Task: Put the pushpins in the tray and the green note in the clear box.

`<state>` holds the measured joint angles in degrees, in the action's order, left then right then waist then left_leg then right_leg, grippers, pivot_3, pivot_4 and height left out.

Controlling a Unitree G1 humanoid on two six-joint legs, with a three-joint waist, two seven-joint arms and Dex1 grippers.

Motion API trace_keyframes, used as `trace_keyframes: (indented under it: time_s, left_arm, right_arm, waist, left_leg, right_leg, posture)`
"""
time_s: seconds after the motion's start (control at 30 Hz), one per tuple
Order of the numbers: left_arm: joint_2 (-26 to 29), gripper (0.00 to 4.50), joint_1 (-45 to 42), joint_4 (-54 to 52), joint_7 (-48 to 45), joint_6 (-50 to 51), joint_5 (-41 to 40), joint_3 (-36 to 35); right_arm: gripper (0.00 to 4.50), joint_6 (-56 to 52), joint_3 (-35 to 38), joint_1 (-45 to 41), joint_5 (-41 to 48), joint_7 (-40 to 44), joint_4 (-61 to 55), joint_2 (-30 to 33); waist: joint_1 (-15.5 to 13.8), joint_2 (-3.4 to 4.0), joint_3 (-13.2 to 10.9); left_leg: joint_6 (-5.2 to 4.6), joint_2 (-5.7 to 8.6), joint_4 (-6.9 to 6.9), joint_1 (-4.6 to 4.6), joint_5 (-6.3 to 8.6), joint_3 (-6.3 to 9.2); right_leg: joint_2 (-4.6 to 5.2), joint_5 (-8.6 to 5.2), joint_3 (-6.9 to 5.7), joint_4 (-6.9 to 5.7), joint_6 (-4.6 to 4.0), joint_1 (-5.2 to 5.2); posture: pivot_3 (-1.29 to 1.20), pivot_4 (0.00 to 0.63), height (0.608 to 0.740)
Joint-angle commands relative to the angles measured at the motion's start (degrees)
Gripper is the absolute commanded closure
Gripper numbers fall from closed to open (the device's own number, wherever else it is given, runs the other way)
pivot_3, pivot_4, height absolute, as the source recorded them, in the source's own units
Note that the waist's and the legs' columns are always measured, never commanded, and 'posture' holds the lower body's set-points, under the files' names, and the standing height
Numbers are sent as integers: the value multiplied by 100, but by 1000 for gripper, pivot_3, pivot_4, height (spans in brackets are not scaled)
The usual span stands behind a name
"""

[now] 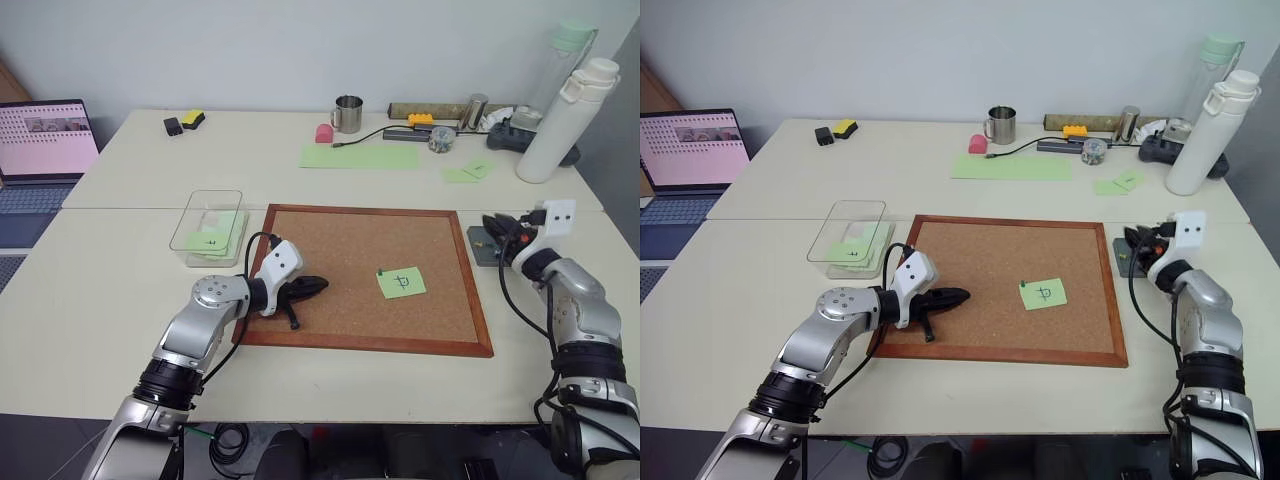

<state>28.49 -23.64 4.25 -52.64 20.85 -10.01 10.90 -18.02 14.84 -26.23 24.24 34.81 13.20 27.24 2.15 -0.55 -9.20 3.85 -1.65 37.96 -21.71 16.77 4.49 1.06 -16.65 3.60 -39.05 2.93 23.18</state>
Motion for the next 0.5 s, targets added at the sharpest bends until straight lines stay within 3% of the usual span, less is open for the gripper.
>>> trace_keyframes:
  time_s: [0.03, 0.27, 0.5]
  left_arm:
    - [18, 4500, 25, 31, -2, 5, 58, 35]
    - [19, 4500, 41, 15, -17, -12, 64, 49]
    - [22, 4500, 58, -29, -30, -2, 70, 58]
  right_arm:
    - [3138, -573, -718, 516, 252, 516, -1436, 3]
    - [3138, -513, -1866, 867, -291, 532, -2366, -186]
    - [3138, -536, -2343, 712, -750, 326, -1992, -458]
  waist:
    - [-10, -1, 1]
    - [-22, -1, 0]
    - [-21, -2, 0]
  left_leg:
    - [0, 0, 0, 0, 0, 1]
    - [0, 3, 3, 0, 0, 2]
    - [0, 3, 3, 1, 0, 3]
  right_leg:
    - [0, 0, -1, 0, 0, 0]
    - [0, 0, -2, -1, 0, 0]
    - [0, 0, -2, 0, 0, 0]
  posture:
    - [0, 150, 740]
    - [0, 150, 740]
    - [0, 150, 740]
